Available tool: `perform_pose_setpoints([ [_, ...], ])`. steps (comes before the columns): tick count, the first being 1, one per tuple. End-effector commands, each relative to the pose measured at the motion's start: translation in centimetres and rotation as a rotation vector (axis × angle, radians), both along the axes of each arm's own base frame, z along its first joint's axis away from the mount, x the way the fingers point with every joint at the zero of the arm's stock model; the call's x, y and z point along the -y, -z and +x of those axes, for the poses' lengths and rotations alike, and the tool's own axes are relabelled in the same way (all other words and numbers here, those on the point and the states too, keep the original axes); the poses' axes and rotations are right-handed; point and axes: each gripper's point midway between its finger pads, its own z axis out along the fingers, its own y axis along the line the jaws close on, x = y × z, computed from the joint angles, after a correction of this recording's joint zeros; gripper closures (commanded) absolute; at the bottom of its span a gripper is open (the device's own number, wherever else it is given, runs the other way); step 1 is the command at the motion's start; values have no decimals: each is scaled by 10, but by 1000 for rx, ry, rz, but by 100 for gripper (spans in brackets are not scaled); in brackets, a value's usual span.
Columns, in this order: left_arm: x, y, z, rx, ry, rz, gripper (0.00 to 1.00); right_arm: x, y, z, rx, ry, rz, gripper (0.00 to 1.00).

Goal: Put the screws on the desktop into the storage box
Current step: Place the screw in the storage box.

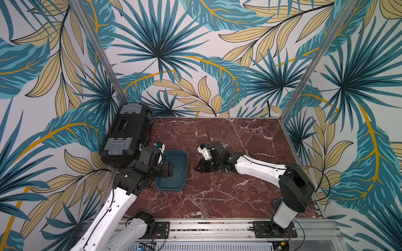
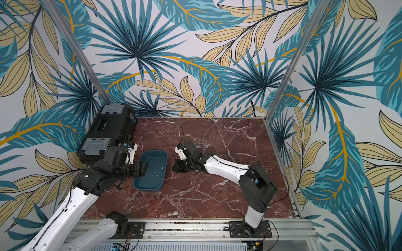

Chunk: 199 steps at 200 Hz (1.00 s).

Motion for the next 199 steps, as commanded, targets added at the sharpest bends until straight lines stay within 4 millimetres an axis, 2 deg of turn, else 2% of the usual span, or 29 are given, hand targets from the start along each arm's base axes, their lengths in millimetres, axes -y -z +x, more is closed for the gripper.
perform_pose_setpoints([
  [1,-3,7,1,-4,-7,20,20,-38,-7,2,14,-40,63,100],
  [25,-3,7,1,-5,-8,19,20,-61,0,5,1,-52,61,100],
  [49,-3,8,1,-6,-8,18,20,-71,13,14,-15,-30,29,100],
  [64,-3,8,1,-8,-8,19,20,-73,19,19,-16,-17,10,82],
  [85,-4,8,1,-7,-11,21,20,-75,20,19,-22,-32,3,64],
  [103,-3,7,1,-5,-10,20,19,-71,10,21,14,-33,-5,59],
  [118,-3,8,1,-5,-9,19,19,-56,6,18,39,-25,-57,60],
  [131,-2,7,1,-3,-5,14,19,-39,-6,19,90,-12,-81,59],
  [144,4,6,0,-3,27,-5,20,-13,-16,23,141,28,-118,60],
  [164,24,4,-3,-13,121,-60,22,42,-19,26,185,129,-181,60],
  [166,26,3,-3,-13,130,-61,22,54,-21,33,191,160,-186,60],
  [176,33,4,-4,-23,152,-53,23,90,-23,38,212,236,-216,61],
  [187,43,7,-4,-35,172,-42,24,131,-18,38,231,315,-268,61],
  [199,63,11,-4,-50,216,-54,26,178,-9,35,251,391,-363,61],
])
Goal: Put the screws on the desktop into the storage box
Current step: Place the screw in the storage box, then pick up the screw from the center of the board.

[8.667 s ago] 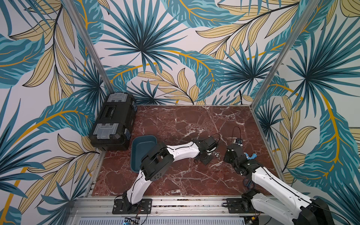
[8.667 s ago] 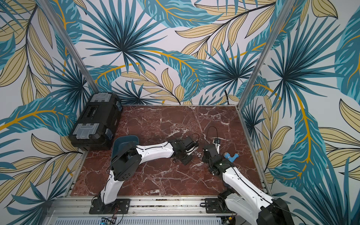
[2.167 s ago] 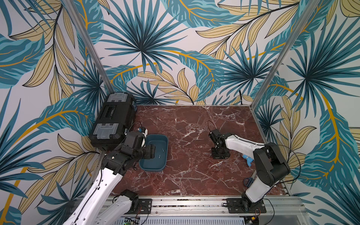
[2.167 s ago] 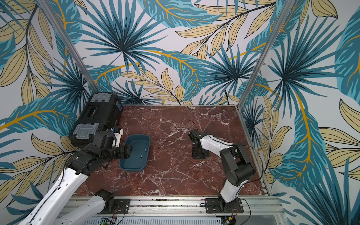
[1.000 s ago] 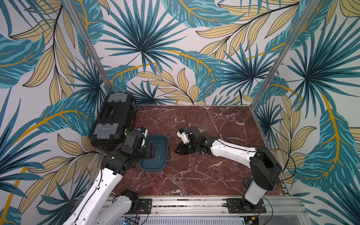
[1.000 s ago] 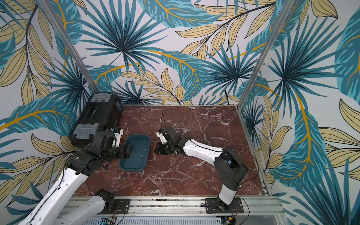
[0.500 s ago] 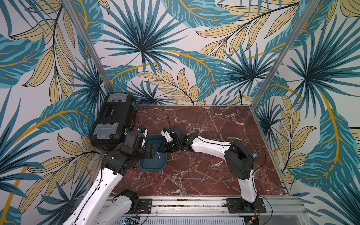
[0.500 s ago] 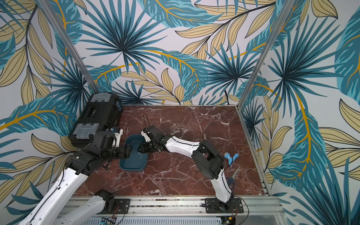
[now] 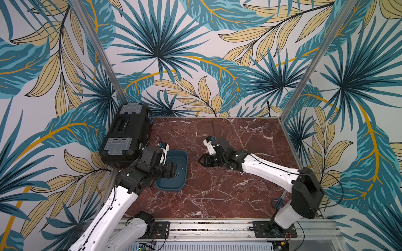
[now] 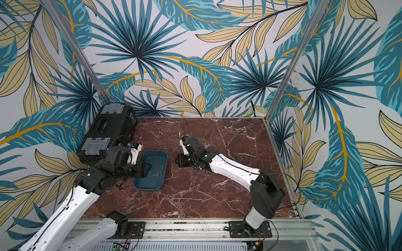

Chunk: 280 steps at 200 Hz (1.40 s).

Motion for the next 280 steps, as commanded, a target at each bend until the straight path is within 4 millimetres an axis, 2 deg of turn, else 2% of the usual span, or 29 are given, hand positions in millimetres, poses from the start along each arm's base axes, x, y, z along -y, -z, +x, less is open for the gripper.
perform_pose_setpoints([
  [1,33,5,1,-18,88,-27,26,90,34,2,25,186,-227,61],
  [21,75,17,5,-35,175,-15,28,163,51,-6,15,352,-368,62],
  [39,120,34,9,-63,263,16,29,204,65,-18,-11,474,-402,62],
  [56,166,47,13,-106,353,35,30,228,75,-27,-24,550,-426,62],
  [61,180,59,14,-133,378,48,31,234,77,-29,-24,574,-434,62],
  [79,231,80,21,-148,481,71,31,253,81,-34,-11,625,-473,62],
  [96,262,105,32,-183,527,119,33,270,83,-38,8,661,-539,62],
  [107,276,115,40,-198,542,129,33,274,86,-40,-7,677,-518,63],
  [148,306,142,63,-212,577,181,34,279,88,-42,9,715,-496,63],
  [187,313,165,73,-208,589,225,38,283,84,-45,41,741,-466,63],
  [280,338,176,72,-188,656,157,43,282,85,-44,45,744,-461,63],
])
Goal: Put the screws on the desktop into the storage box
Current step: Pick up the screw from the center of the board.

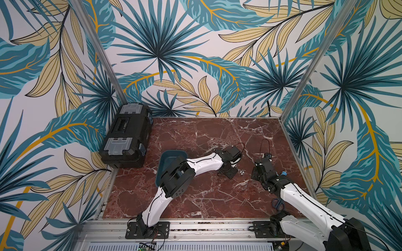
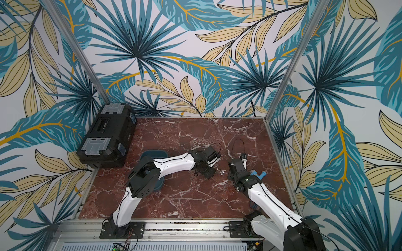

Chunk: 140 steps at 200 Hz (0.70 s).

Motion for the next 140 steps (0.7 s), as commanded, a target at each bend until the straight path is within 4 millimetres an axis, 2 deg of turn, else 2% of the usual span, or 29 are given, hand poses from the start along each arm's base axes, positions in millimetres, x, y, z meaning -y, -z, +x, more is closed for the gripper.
perform_pose_setpoints([
  [1,20,-8,9,27,25,-53,43,4,3,-1,-4,24,-9,63],
  [47,22,8,11,11,18,-13,45,4,4,-1,-5,23,-10,63],
  [81,25,13,4,4,37,-2,49,4,5,-1,-9,21,-10,63],
  [140,16,28,-9,19,63,69,54,3,5,1,-16,20,-10,63],
])
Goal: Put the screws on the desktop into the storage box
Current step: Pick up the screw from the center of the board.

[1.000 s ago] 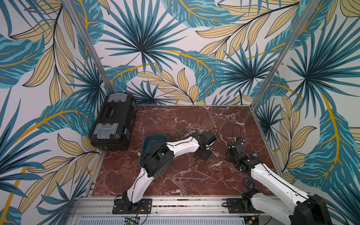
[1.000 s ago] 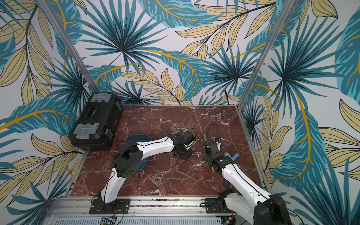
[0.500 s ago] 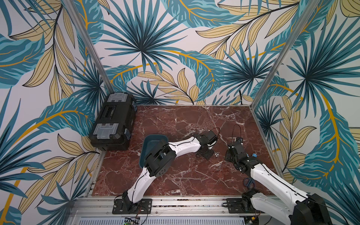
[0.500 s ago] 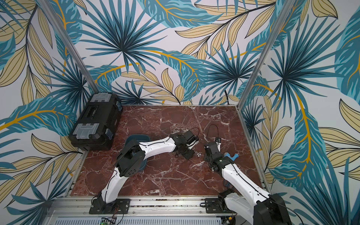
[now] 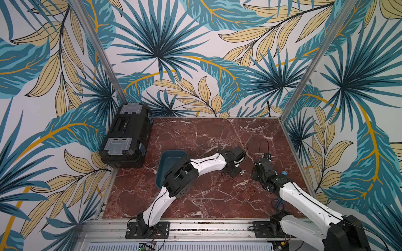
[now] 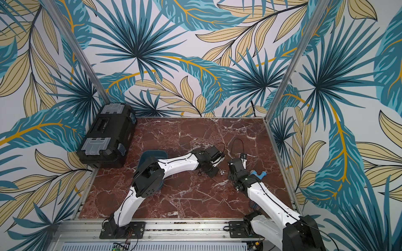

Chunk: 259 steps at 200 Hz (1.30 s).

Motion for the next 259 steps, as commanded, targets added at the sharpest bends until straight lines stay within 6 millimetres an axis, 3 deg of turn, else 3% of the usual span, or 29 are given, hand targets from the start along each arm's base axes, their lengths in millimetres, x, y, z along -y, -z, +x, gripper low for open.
perform_pose_setpoints([
  [1,-6,25,-13,-16,28,80,54,3,1,1,2,18,-4,63],
  [141,-5,40,-22,-38,45,79,80,5,-1,0,12,27,-7,63],
  [188,-10,40,-23,-27,36,90,97,6,-1,-1,16,32,-5,63],
  [225,-14,14,-20,-4,2,61,100,6,-2,-1,20,32,-3,63],
  [259,-14,-46,-21,11,-49,-87,100,6,-2,-1,24,32,-1,63],
])
